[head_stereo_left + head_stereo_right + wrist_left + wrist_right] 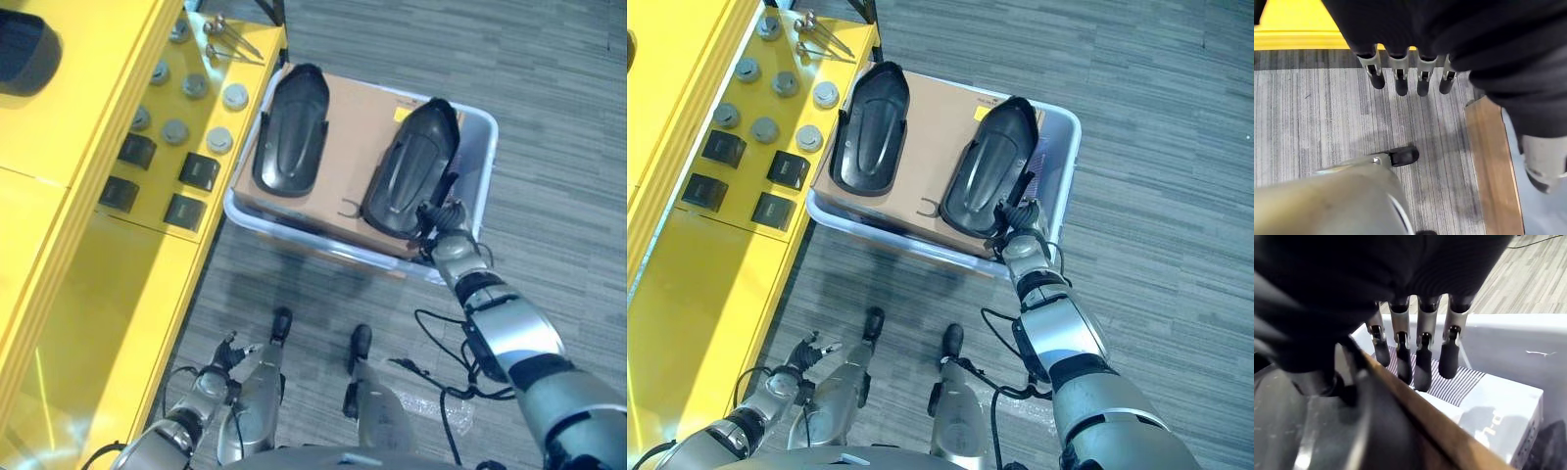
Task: Move parts from the plastic box to the shelf.
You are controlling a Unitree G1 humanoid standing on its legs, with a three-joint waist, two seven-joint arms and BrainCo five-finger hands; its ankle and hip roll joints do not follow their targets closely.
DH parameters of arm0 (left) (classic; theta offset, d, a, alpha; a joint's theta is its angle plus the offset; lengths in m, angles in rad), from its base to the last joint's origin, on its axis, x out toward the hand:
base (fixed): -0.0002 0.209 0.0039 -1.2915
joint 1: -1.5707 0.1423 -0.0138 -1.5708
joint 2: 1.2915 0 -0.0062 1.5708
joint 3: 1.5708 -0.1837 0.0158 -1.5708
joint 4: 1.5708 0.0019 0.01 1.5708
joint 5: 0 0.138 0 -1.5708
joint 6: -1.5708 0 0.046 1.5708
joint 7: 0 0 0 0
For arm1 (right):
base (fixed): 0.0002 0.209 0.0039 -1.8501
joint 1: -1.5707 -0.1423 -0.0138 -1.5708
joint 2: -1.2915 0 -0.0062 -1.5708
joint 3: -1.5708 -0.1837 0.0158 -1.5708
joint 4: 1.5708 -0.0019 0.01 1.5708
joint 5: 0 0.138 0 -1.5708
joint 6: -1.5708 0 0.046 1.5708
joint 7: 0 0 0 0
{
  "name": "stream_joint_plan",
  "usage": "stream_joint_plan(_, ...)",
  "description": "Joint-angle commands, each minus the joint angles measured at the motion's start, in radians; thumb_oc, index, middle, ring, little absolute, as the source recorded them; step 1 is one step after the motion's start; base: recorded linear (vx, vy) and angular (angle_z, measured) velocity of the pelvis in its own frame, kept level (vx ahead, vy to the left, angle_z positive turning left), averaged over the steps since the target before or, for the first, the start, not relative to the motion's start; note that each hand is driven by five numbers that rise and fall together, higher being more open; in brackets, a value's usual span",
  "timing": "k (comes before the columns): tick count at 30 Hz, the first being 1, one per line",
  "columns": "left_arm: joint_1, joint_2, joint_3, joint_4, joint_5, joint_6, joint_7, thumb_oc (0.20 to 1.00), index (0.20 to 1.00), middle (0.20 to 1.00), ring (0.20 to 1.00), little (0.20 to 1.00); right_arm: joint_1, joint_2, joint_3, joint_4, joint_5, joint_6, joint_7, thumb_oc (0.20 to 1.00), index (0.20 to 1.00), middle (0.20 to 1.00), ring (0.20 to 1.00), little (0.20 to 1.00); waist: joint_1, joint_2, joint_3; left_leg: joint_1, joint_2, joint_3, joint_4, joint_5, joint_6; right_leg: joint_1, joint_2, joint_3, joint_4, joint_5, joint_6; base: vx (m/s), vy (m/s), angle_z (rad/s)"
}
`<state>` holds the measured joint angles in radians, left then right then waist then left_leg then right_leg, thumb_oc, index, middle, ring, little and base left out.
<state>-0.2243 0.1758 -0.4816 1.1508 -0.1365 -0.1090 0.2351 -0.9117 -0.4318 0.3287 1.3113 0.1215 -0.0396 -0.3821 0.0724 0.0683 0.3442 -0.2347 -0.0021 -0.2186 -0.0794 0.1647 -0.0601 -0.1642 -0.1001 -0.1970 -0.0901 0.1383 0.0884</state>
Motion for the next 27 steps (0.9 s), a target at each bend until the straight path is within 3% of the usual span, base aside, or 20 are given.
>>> stream_joint_plan(1,-0.016,-0.027,-0.024,0.073,0.028,0.002,-0.008,1.0,1.0,1.0,1.0,1.0,0.063,0.027,0.028,-0.006,0.041,-0.01,0.049,0.2,0.2,0.2,0.2,0.2,0.005,-0.015,-0.048,0.029,0.009,0.016,-0.008,-0.066,-0.03,0.003,-0.046,0.052,0.003,-0.035,0.066,0.0,0.0,0.0)
stream_joint_plan(4,0.019,-0.004,0.033,0.028,0.027,-0.008,-0.012,1.0,1.0,1.0,1.0,1.0,0.221,-0.026,-0.006,-0.272,0.037,-0.054,0.053,0.2,0.2,0.2,0.2,0.2,-0.014,-0.034,-0.069,0.063,0.018,0.037,-0.008,-0.081,-0.027,0.027,-0.044,0.063,0.003,-0.044,0.066,0.02,-0.019,-0.05)
stream_joint_plan(7,0.041,0.008,0.055,-0.027,0.01,-0.015,-0.02,1.0,1.0,1.0,1.0,1.0,0.292,-0.081,-0.018,-0.395,-0.018,-0.056,0.065,0.2,0.2,0.2,0.2,0.2,-0.023,-0.039,-0.085,0.09,0.022,0.045,-0.008,-0.089,-0.026,0.052,-0.045,0.063,0.004,-0.051,0.066,0.05,-0.027,-0.16)
stream_joint_plan(8,0.061,0.032,0.071,-0.13,-0.012,-0.027,-0.035,1.0,1.0,1.0,1.0,1.0,0.339,-0.132,-0.034,-0.474,-0.056,-0.063,0.086,0.2,0.2,0.2,0.2,0.2,-0.027,-0.043,-0.103,0.118,0.027,0.054,-0.008,-0.097,-0.025,0.076,-0.046,0.061,0.005,-0.058,0.067,0.06,-0.028,-0.08)
stream_joint_plan(11,0.079,0.072,0.078,-0.267,0.027,-0.022,-0.028,1.0,1.0,1.0,1.0,1.0,0.39,-0.175,-0.072,-0.549,-0.079,-0.071,0.094,0.2,0.2,0.2,0.2,0.2,-0.028,-0.043,-0.121,0.155,0.032,0.07,-0.007,-0.107,-0.024,0.109,-0.047,0.062,0.009,-0.068,0.068,0.04,-0.016,-0.05)
stream_joint_plan(15,0.083,0.129,0.18,-0.558,0.043,-0.004,-0.006,1.0,1.0,1.0,1.0,1.0,0.537,-0.258,-0.192,-0.81,-0.213,-0.056,0.103,0.2,0.2,0.2,0.2,0.2,-0.034,-0.043,-0.188,0.236,0.037,0.074,0.008,-0.123,-0.022,0.195,-0.054,0.046,0.037,-0.106,0.064,0.06,-0.048,-0.14)
stream_joint_plan(20,0.095,0.179,0.226,-0.789,0.075,0.001,-0.024,1.0,1.0,1.0,1.0,1.0,0.613,-0.3,-0.276,-1.015,-0.311,-0.066,0.12,0.2,0.2,0.2,0.2,0.2,-0.041,-0.043,-0.237,0.299,0.036,0.077,0.018,-0.148,-0.018,0.258,-0.052,0.046,0.049,-0.133,0.06,0.05,-0.046,-0.03)
stream_joint_plan(21,0.11,0.193,0.251,-0.904,0.053,-0.006,-0.039,1.0,1.0,1.0,1.0,1.0,0.63,-0.312,-0.305,-1.112,-0.349,-0.081,0.128,0.2,0.2,0.2,0.2,0.2,-0.044,-0.041,-0.258,0.324,0.039,0.083,0.02,-0.158,-0.016,0.279,-0.05,0.054,0.049,-0.141,0.056,0.09,-0.068,-0.01)
stream_joint_plan(23,0.12,0.194,0.254,-0.942,0.024,-0.01,-0.052,1.0,1.0,1.0,1.0,1.0,0.642,-0.311,-0.318,-1.16,-0.362,-0.085,0.133,0.2,0.2,0.2,0.2,0.2,-0.044,-0.041,-0.267,0.338,0.04,0.088,0.018,-0.161,-0.015,0.291,-0.048,0.057,0.048,-0.145,0.054,0.06,-0.052,-0.15)
stream_joint_plan(27,0.065,0.109,0.146,-0.967,-0.393,0.007,-0.152,1.0,1.0,1.0,1.0,1.0,0.591,-0.254,-0.29,-1.263,-0.322,-0.106,0.156,0.2,0.2,0.2,0.2,0.2,-0.073,-0.028,-0.304,0.393,0.046,0.1,0.005,-0.167,-0.014,0.343,-0.037,0.064,0.035,-0.157,0.046,0.06,-0.041,-0.12)
